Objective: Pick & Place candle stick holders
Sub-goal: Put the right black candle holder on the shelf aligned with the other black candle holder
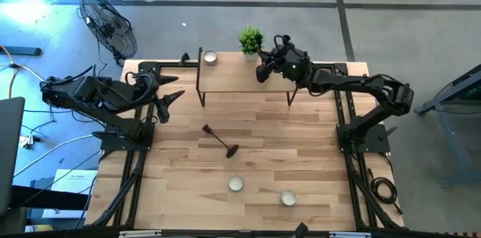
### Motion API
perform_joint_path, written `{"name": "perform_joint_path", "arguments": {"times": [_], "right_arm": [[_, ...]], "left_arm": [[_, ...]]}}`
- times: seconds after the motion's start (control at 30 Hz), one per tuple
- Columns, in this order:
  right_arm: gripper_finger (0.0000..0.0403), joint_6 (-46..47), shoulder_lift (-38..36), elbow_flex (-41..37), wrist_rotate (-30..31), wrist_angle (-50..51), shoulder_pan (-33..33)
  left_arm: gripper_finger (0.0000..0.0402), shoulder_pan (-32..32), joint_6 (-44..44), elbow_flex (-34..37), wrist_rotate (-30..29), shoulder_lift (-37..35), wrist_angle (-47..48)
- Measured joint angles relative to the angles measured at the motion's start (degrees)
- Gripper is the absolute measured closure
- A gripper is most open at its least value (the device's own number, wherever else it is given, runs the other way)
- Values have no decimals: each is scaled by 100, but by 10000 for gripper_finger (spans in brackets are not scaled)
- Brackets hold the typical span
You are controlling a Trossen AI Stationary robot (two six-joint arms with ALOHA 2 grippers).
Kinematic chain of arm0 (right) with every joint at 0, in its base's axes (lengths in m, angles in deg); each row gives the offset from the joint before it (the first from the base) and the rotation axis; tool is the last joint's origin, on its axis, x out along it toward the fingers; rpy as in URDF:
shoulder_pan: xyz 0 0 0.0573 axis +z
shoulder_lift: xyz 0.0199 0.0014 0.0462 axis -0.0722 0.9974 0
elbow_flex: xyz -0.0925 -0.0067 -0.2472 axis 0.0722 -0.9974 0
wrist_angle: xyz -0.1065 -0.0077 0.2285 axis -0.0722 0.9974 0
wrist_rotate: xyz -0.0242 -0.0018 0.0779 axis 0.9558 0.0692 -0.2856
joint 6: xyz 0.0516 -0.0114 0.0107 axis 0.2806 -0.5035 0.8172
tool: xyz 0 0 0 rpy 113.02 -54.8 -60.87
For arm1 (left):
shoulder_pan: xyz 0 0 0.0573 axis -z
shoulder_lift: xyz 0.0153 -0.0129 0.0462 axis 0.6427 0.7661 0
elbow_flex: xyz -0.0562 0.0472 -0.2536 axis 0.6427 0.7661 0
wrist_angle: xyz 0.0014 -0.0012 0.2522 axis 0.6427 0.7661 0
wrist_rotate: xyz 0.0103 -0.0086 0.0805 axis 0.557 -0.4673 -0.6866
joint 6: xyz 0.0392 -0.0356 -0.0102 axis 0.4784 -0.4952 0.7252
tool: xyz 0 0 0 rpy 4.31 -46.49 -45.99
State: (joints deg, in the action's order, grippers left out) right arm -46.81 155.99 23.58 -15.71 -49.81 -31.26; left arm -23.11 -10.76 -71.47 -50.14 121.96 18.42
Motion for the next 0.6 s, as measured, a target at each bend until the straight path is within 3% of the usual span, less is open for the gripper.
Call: {"name": "perform_joint_path", "arguments": {"times": [0.6], "right_arm": [[398, 100, 319, 13, -78, -154, 101]], "left_arm": [[183, 0, 0, 0, 2, 2, -46]]}}
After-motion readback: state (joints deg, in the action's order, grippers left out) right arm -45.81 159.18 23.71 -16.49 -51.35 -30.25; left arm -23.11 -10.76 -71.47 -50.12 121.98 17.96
